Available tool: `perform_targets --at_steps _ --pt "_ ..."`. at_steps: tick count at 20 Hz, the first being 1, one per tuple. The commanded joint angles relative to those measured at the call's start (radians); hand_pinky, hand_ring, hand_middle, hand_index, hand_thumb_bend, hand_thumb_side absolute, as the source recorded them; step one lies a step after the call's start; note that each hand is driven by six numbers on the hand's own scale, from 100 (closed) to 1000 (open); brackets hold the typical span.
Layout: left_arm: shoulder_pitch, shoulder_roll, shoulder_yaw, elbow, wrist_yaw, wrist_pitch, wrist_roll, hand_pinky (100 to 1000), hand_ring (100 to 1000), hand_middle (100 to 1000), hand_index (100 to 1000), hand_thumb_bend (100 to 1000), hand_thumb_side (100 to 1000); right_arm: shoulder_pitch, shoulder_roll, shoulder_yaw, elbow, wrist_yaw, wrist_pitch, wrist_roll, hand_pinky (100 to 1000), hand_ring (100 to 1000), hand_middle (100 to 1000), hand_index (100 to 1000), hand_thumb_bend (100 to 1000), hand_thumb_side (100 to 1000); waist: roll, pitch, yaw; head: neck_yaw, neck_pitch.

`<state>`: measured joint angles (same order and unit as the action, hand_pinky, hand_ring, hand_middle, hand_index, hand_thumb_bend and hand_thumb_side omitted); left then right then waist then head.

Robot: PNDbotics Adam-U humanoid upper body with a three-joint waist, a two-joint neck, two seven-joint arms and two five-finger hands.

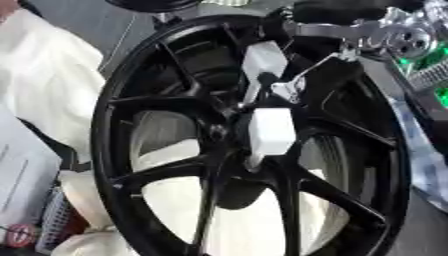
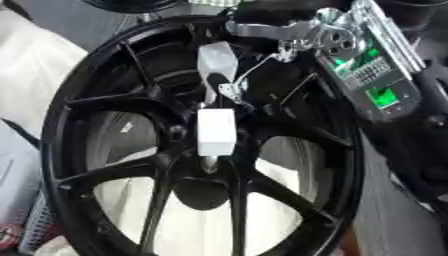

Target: Pull the pin out of the wheel hub.

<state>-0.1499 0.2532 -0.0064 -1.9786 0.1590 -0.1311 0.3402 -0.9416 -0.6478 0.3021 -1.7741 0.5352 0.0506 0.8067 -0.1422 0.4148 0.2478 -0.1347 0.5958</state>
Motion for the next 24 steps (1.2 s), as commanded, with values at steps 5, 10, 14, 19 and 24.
perform_targets --at_steps 5,10,14,19,24 --pt "-0.009 0.002 -0.003 -0.021 -0.011 0.004 -0.003 686 669 614 819 116 805 -0.018 -0.029 -0.013 0.011 0.033 -0.013 0.001 968 888 753 894 100 401 0.004 -0.009 0.002 -0.006 -0.021" --pt "-0.009 0.001 -0.004 -0.021 -0.011 0.004 -0.004 686 669 612 817 117 806 -0.014 -0.032 -0.016 0.019 0.031 -0.024 0.018 969 891 767 911 100 408 0.003 -0.006 0.0 -0.007 -0.027" --pt "-0.009 -0.001 -0.005 -0.021 -0.015 0.006 -0.006 687 669 611 817 115 806 -0.014 -0.03 -0.017 0.026 0.035 -0.023 0.021 955 867 728 888 100 393 0.004 -0.003 -0.002 -0.007 -0.026" --pt "-0.011 -0.001 -0.007 -0.021 -0.015 0.005 -0.007 687 670 612 817 117 806 -0.016 -0.029 -0.018 0.02 0.011 -0.005 0.011 909 817 618 837 100 349 0.007 0.0 -0.003 -0.011 -0.024" --pt "-0.011 -0.003 -0.007 -0.021 -0.014 0.005 -0.008 688 671 614 817 118 807 -0.014 -0.029 -0.02 0.018 -0.015 0.023 0.006 858 744 555 797 100 307 0.008 0.001 -0.004 -0.012 -0.028"
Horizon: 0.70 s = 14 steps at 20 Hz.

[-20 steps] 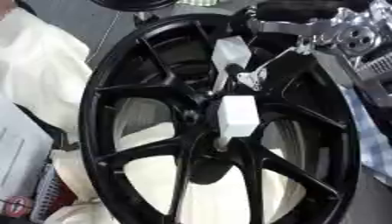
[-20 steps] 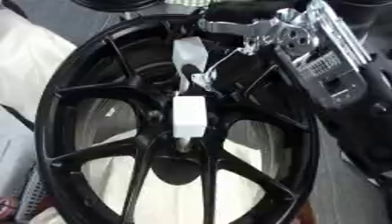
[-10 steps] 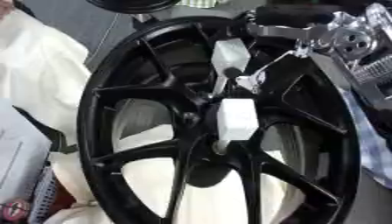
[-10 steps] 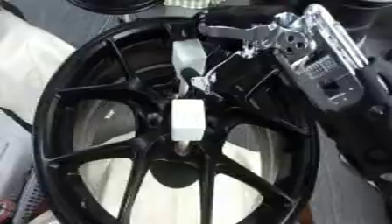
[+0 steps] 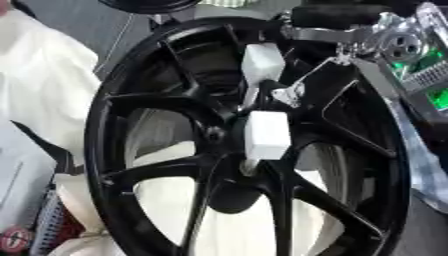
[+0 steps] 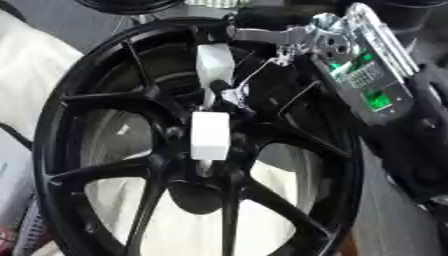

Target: Pull the pin out of the wheel hub.

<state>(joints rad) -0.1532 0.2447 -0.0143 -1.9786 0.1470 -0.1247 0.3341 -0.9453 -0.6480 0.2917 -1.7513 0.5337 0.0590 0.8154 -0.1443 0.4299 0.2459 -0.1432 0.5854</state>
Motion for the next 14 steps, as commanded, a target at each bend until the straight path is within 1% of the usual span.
perform_targets --at_steps 1,2,3,4,6,9,14 --pt "-0.008 0.005 0.0 -0.021 -0.001 -0.001 -0.002 688 670 615 817 117 807 -0.011 -0.029 -0.01 -0.005 -0.019 0.02 -0.005 850 733 544 787 100 301 0.01 -0.014 -0.002 -0.004 -0.018" --pt "-0.008 0.005 0.0 -0.021 -0.001 -0.001 -0.003 689 670 616 817 117 807 -0.013 -0.027 -0.011 -0.006 -0.025 0.027 -0.008 829 698 514 760 100 280 0.01 -0.014 -0.002 -0.004 -0.018" --pt "-0.008 0.005 -0.001 -0.021 -0.001 -0.001 -0.004 689 670 616 817 117 807 -0.015 -0.026 -0.012 -0.007 -0.032 0.034 -0.012 826 694 511 757 100 279 0.011 -0.014 -0.002 -0.005 -0.018" --pt "-0.008 0.004 -0.001 -0.021 -0.001 -0.001 -0.004 689 670 617 817 118 807 -0.017 -0.025 -0.011 -0.008 -0.038 0.041 -0.016 803 660 484 727 100 269 0.011 -0.014 -0.002 -0.005 -0.019" --pt "-0.008 0.004 -0.001 -0.021 0.0 -0.001 -0.004 689 670 617 817 119 807 -0.02 -0.024 -0.012 -0.008 -0.048 0.057 -0.024 780 625 454 688 100 252 0.012 -0.014 -0.002 -0.006 -0.019" --pt "-0.008 0.002 -0.002 -0.021 0.0 0.001 -0.008 689 670 618 817 119 808 -0.025 -0.023 -0.012 -0.006 -0.071 0.086 -0.031 765 603 429 654 100 239 0.013 -0.015 -0.001 -0.01 -0.022" --pt "-0.01 0.002 -0.002 -0.021 0.002 0.001 -0.011 690 670 618 817 118 805 -0.031 -0.031 -0.014 -0.001 -0.11 0.13 -0.017 749 593 389 583 100 239 0.015 -0.018 0.0 -0.02 -0.02"
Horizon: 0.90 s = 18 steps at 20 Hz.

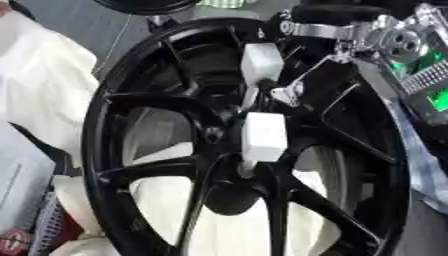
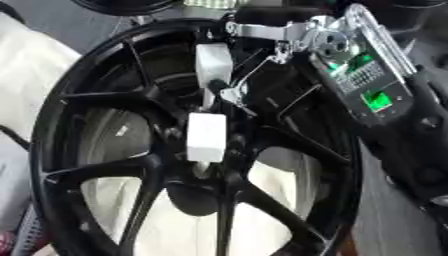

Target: Pull the pin out of the wheel hub.

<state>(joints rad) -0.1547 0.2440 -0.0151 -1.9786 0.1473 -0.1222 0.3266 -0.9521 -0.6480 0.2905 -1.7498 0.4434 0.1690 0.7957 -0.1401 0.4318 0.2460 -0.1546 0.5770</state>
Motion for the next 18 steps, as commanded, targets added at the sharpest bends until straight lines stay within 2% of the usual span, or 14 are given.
perform_targets --at_steps 1,5,13,18 --pt "-0.008 0.003 -0.001 -0.021 0.003 -0.002 -0.004 690 670 619 817 119 805 -0.024 -0.034 -0.014 -0.001 -0.026 0.029 0.005 749 591 383 570 100 238 0.011 -0.021 0.001 -0.012 -0.01" --pt "-0.009 0.001 -0.001 -0.021 0.006 -0.001 -0.005 691 670 619 817 120 804 -0.024 -0.042 -0.019 0.005 -0.049 0.048 0.006 740 580 357 523 100 237 0.009 -0.025 0.005 -0.019 -0.009" --pt "-0.009 0.002 0.001 -0.021 0.009 -0.001 -0.006 692 670 619 817 122 805 -0.021 -0.057 -0.027 0.0 -0.068 0.048 -0.014 718 551 314 422 100 241 0.002 -0.029 0.01 -0.021 -0.007" --pt "-0.01 0.0 0.001 -0.021 0.009 0.002 -0.008 693 670 620 817 123 805 -0.021 -0.062 -0.027 0.0 -0.085 0.052 -0.006 710 539 245 338 100 243 -0.003 -0.03 0.013 -0.021 -0.008"
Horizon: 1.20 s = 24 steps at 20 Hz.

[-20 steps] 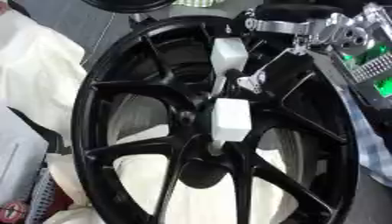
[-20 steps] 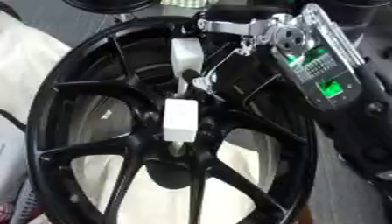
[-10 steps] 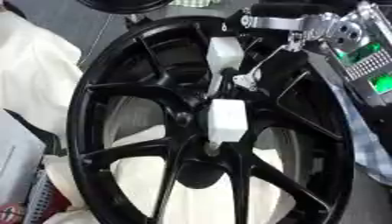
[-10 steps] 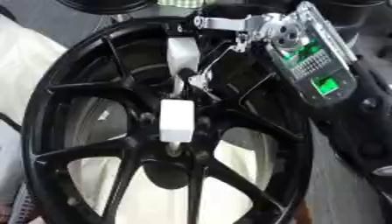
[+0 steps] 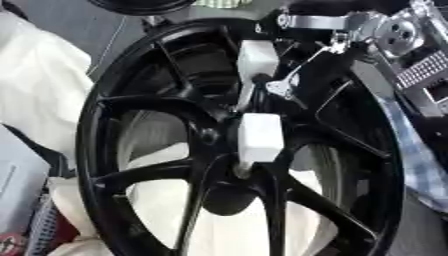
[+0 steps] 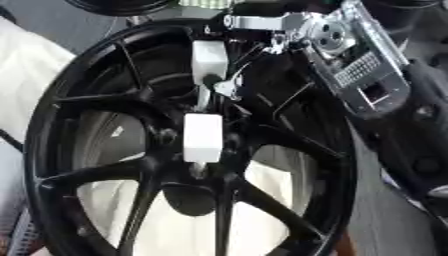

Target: Pull the pin out of the wheel hub.

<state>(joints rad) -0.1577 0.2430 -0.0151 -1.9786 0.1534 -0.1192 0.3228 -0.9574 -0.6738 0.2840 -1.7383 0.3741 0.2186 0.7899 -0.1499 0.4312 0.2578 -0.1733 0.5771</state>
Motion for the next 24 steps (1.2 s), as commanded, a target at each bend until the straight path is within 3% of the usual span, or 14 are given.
perform_targets --at_steps 1,15,24 --pt "-0.007 0.001 0.001 -0.021 0.002 -0.001 -0.004 693 670 620 817 123 805 -0.016 -0.038 -0.022 -0.013 -0.02 0.005 -0.001 708 537 236 328 100 244 0.006 -0.03 0.002 -0.002 -0.007" --pt "-0.007 0.002 0.006 -0.021 0.006 0.0 -0.003 696 672 620 817 128 803 -0.014 -0.058 -0.051 -0.044 -0.072 0.055 -0.023 694 515 161 258 100 242 0.0 -0.042 0.008 -0.003 -0.001" --pt "-0.007 0.001 0.008 -0.021 0.01 0.002 -0.005 697 671 619 816 131 802 -0.015 -0.105 -0.111 -0.101 -0.128 0.078 -0.105 700 514 159 258 100 227 -0.004 -0.051 0.013 -0.009 0.004"
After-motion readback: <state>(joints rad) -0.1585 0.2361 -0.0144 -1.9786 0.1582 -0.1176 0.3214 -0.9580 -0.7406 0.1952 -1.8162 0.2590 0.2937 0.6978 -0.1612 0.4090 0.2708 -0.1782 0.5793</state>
